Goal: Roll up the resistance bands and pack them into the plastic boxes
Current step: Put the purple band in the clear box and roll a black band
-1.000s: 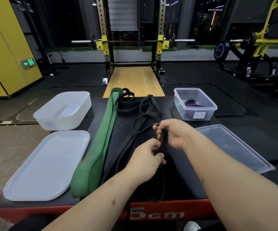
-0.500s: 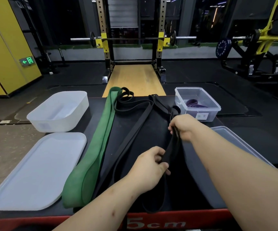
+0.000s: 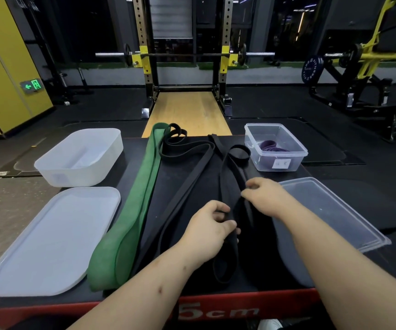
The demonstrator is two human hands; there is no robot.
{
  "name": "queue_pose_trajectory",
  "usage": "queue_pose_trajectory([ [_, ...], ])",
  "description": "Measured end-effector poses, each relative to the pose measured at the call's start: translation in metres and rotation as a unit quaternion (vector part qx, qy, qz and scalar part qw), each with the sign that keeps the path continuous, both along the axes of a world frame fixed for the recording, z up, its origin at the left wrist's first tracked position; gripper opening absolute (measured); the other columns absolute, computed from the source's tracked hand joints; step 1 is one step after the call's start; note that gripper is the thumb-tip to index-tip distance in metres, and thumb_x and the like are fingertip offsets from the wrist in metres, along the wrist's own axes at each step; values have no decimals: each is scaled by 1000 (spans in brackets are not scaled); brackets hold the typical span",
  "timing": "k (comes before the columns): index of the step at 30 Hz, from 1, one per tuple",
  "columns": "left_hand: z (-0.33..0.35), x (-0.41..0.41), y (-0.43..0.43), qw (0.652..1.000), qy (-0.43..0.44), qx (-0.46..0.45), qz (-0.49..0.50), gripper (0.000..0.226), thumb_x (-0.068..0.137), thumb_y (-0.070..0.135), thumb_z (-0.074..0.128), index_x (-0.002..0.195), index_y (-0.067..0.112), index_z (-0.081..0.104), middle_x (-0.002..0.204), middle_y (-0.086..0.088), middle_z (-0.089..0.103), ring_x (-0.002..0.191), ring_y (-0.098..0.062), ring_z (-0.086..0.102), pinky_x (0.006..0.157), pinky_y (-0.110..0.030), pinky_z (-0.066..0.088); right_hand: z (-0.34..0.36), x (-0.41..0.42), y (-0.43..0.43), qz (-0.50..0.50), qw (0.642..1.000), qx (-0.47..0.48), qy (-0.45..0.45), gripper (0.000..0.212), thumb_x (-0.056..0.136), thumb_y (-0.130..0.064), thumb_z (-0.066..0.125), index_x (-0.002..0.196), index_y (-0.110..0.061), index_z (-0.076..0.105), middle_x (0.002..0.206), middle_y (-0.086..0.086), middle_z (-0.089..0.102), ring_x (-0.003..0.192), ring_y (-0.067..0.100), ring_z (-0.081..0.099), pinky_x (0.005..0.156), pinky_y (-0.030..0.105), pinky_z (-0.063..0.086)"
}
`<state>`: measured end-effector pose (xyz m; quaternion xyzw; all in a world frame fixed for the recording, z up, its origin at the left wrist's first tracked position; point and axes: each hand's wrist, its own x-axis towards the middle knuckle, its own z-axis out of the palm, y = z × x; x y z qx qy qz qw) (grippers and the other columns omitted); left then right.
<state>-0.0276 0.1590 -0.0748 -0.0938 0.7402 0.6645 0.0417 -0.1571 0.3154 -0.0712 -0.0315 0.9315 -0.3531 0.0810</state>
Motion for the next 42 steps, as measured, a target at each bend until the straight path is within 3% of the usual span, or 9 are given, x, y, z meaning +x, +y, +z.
queue_pose_trajectory([
  [3,-3,0,1,1000,6,-20,-5,27,92,12,70,116,23,63,116,-4,68,92,-20,76,90,-43,61,-7,39,10,13,997,-62,-42,33,92,-36,66,123,-26,66,95,-1,77,80,15,76,86,44,62],
  [7,1,10,0,989,37,-137,-46,37,96,26,67,131,34,60,117,16,62,101,9,60,83,-5,46,-7,76,11,19,994,-103,-41,28,94,-30,64,122,-25,64,79,2,77,72,23,75,74,44,63],
  [11,3,20,-3,976,53,-202,-62,47,99,31,62,144,38,52,129,14,57,120,2,53,97,-12,34,-3,96,7,42,990,-123,-55,28,98,-26,61,125,-28,58,78,6,76,64,35,72,56,36,54],
  [16,-8,25,-20,987,47,-156,-7,36,96,14,63,128,31,60,116,14,68,94,4,66,81,-5,46,-5,114,1,40,952,-277,-119,31,100,-9,60,131,-16,59,95,18,68,66,25,69,47,33,47],
  [20,-20,31,-27,992,42,-118,13,27,91,-1,64,99,25,68,101,4,74,87,-13,74,92,-37,59,-12,120,0,57,955,-265,-118,35,95,-12,68,128,-22,61,84,17,72,61,28,61,51,33,46],
  [24,-13,36,-27,979,75,-190,-3,20,92,15,70,99,34,69,100,16,73,95,4,67,89,-15,51,-14,122,0,69,969,-224,-80,36,95,-14,64,127,-31,59,64,8,68,47,25,48,49,29,43],
  [30,-12,44,-19,1000,-14,-12,-15,36,88,13,76,120,20,63,97,-3,76,84,-27,76,83,-49,62,-13,126,-1,44,970,-233,-52,35,93,-10,54,117,-36,53,64,10,69,48,29,57,58,35,49],
  [35,-14,47,-19,999,-28,35,12,34,85,5,78,115,18,65,107,-11,72,82,-25,75,83,-41,62,-10,124,6,-11,971,-239,3,23,93,-6,49,98,-27,57,55,10,64,42,28,55,51,33,48],
  [42,-4,59,-19,954,42,-292,-56,15,86,33,74,96,40,66,90,17,68,85,5,62,68,-8,46,-16,123,6,6,944,-330,-30,19,97,-6,56,110,-19,61,54,12,57,44,26,43,45,30,37],
])
